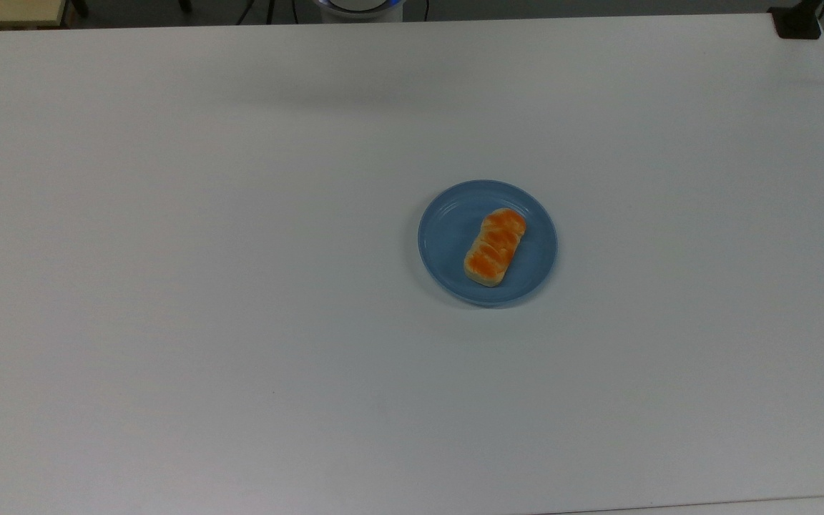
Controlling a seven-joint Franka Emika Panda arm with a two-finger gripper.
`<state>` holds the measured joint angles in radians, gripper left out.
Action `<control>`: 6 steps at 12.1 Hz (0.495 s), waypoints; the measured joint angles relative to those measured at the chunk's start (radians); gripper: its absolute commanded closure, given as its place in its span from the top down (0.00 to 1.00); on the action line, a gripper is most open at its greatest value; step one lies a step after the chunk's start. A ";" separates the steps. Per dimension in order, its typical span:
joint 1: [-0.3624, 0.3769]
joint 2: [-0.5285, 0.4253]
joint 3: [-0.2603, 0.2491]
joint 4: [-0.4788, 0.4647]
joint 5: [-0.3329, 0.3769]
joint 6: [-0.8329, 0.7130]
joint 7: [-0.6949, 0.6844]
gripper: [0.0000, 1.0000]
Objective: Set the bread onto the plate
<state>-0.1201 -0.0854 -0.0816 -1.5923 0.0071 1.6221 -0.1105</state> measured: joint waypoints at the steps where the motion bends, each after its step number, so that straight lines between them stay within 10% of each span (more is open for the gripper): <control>1: 0.025 0.007 0.012 -0.016 0.000 0.002 0.024 1.00; 6: 0.082 0.063 0.022 -0.023 -0.003 0.043 0.115 1.00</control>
<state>-0.0379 -0.0224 -0.0600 -1.6157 0.0041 1.6651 0.0043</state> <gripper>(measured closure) 0.000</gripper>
